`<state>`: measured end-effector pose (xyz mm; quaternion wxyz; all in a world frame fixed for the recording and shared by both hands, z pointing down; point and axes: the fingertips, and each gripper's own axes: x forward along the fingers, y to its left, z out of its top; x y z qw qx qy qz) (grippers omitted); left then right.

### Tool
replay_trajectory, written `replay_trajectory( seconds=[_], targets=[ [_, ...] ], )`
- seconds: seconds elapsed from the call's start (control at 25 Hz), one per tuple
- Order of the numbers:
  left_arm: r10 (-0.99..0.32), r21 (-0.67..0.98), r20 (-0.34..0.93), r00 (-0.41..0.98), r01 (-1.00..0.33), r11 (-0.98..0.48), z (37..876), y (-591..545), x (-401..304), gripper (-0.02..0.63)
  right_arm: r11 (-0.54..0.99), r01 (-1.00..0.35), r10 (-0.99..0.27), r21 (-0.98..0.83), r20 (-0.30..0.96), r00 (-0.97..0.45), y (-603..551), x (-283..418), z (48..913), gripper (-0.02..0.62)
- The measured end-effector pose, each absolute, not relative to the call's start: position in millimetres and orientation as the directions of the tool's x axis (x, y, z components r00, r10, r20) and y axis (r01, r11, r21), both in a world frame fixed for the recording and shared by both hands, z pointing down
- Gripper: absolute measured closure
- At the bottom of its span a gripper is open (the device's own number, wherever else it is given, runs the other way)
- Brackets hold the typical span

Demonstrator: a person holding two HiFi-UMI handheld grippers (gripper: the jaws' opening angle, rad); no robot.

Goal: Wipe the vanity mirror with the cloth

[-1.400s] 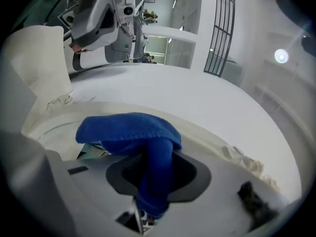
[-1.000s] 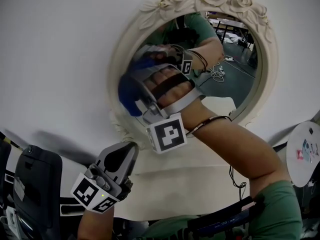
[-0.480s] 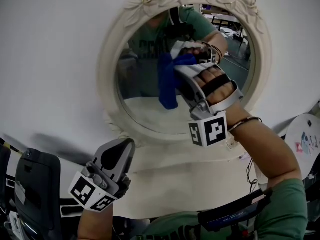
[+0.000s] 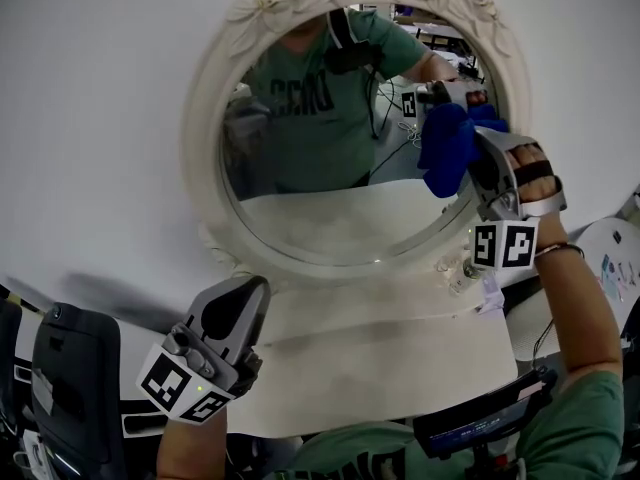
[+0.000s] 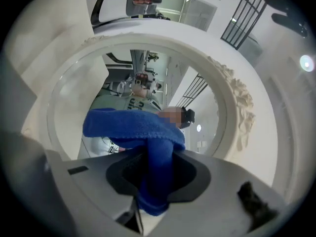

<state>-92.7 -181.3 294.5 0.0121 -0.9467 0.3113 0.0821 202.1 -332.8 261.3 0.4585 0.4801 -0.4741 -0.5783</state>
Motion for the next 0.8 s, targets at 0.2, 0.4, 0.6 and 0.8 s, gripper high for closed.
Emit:
replay_trajectory(
  seconds=[0.2, 0.4, 0.6, 0.8],
  targets=[
    [-0.587, 0.028, -0.162, 0.793, -0.591, -0.806, 293.7, -178.8, -91.0, 0.609, -0.124, 0.086, -0.992, 0.989, -0.122, -0.028, -333.3, 232.3, 261.2, 0.488],
    [-0.594, 0.038, -0.157, 0.789, -0.597, -0.802, 296.7, -174.7, -96.0, 0.609, -0.111, 0.029, -0.98, 0.993, -0.105, -0.168, -320.2, 157.5, 266.0, 0.488],
    [-0.604, 0.039, -0.16, 0.78, -0.607, -0.794, 295.0, -171.2, -102.5, 0.609, -0.07, 0.009, -0.911, 0.997, -0.061, -0.408, -316.0, 14.9, 289.4, 0.488],
    [-0.614, 0.035, -0.165, 0.772, -0.617, -0.786, 294.4, -164.6, -112.4, 0.609, -0.083, -0.013, -0.832, 0.996, -0.077, -0.55, -308.7, -108.4, 292.7, 0.486]
  ],
)
